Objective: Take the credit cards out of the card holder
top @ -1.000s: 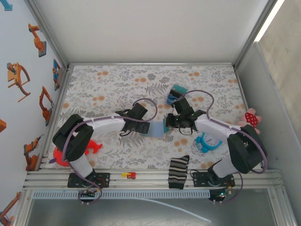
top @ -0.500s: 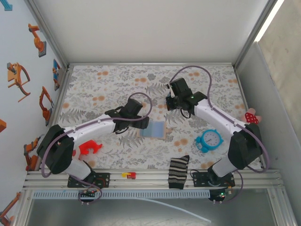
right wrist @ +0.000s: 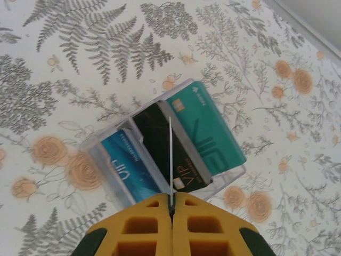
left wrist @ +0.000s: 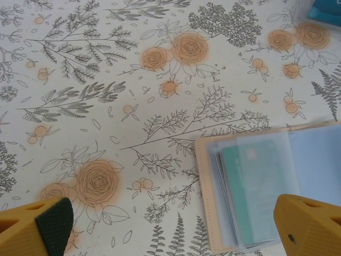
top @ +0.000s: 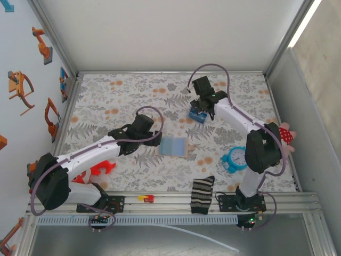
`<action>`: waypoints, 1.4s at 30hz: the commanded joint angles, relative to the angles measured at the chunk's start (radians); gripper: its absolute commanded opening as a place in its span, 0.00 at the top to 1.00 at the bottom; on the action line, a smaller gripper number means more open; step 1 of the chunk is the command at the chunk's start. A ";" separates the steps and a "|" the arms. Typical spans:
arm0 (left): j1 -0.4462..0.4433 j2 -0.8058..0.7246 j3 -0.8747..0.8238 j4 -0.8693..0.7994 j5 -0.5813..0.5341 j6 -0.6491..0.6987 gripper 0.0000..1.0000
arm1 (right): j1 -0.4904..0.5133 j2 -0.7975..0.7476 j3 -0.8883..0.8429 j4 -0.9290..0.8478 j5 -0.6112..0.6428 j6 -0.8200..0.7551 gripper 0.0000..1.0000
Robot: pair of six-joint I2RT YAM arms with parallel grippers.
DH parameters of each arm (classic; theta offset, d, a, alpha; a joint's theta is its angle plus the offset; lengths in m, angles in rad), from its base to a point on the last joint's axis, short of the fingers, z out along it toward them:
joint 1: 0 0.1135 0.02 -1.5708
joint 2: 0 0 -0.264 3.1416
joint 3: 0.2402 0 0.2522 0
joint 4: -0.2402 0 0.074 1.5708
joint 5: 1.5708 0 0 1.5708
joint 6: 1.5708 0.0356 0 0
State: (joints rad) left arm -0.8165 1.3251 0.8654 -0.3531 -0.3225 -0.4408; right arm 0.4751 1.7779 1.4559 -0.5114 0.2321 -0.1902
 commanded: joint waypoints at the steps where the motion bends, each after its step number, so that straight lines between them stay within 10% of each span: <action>1: 0.011 -0.027 -0.019 -0.012 -0.029 -0.022 0.03 | -0.030 0.029 0.061 0.028 -0.052 -0.123 1.00; 42: 0.040 -0.014 -0.028 -0.033 -0.018 -0.056 0.03 | -0.206 0.266 0.231 -0.090 -0.339 -0.306 1.00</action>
State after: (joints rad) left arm -0.7837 1.3170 0.8364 -0.3676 -0.3374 -0.4847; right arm 0.2764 2.0129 1.6485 -0.5709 -0.0792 -0.4763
